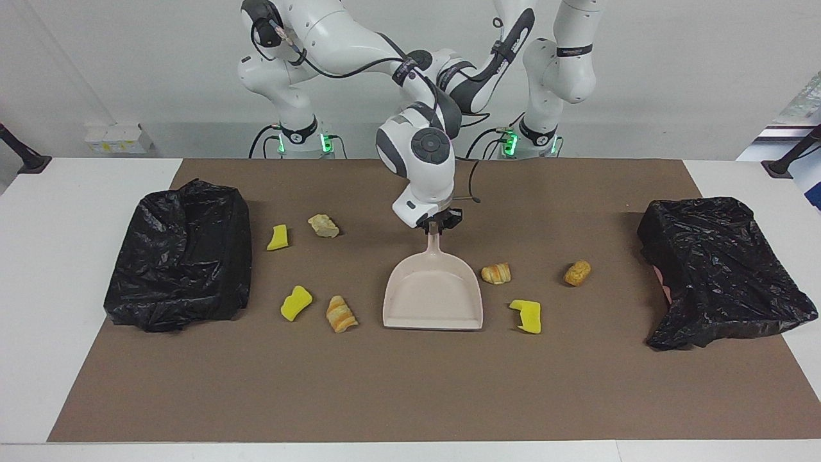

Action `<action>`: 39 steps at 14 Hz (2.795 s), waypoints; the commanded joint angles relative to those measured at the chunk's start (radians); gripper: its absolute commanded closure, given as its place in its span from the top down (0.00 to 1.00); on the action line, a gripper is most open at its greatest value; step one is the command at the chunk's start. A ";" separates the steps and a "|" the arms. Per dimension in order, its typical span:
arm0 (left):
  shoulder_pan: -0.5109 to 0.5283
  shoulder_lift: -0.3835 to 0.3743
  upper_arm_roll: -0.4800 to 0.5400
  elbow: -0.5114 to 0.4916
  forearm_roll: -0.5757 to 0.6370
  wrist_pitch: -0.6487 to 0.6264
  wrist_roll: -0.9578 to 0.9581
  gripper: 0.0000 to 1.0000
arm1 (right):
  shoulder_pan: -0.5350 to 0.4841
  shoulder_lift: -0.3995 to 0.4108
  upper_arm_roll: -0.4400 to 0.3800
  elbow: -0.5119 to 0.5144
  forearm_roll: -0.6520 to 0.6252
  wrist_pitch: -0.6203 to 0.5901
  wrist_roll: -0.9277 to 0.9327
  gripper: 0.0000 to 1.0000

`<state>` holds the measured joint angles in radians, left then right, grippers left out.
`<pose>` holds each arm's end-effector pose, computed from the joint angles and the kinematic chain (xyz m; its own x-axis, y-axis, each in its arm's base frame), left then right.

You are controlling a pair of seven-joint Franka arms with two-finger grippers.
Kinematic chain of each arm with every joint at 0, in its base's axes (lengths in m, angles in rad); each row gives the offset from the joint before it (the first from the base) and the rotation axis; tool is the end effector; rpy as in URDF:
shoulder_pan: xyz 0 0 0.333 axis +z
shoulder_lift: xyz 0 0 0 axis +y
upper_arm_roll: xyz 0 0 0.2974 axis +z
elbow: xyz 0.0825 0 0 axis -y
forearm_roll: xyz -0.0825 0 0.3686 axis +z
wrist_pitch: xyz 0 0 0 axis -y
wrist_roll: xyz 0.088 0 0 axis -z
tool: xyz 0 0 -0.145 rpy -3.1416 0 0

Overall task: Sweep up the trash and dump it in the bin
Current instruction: 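Grasp the dustpan handle with the right gripper while the left gripper reaches the brush, then lift the brush with the left gripper while the right gripper positions the dustpan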

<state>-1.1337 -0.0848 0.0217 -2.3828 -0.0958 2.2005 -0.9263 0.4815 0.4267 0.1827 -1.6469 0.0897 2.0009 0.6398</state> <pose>0.1984 -0.4160 0.3003 0.9854 -0.1223 -0.1184 -0.1273 -0.9912 -0.0355 0.5032 0.3931 0.3183 0.9887 -0.0230 -0.1481 -0.0353 -0.9961 -0.0810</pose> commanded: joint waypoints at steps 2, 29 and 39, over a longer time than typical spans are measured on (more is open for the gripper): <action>0.058 -0.082 -0.005 -0.012 -0.005 -0.105 -0.012 0.00 | -0.087 -0.081 0.001 -0.016 -0.008 -0.014 -0.312 0.00; 1.022 0.039 -0.008 0.099 0.128 -0.084 0.710 0.00 | -0.124 0.056 0.004 0.111 -0.501 -0.113 -1.692 0.00; 0.854 0.184 -0.016 0.178 -0.099 0.041 0.804 0.00 | -0.116 0.055 0.006 0.101 -0.487 -0.096 -1.576 0.00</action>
<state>-0.2625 0.0525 -0.0077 -2.2459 -0.1672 2.2307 -0.1328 0.3688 0.4743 0.1814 -1.5541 -0.3870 1.8980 -0.9799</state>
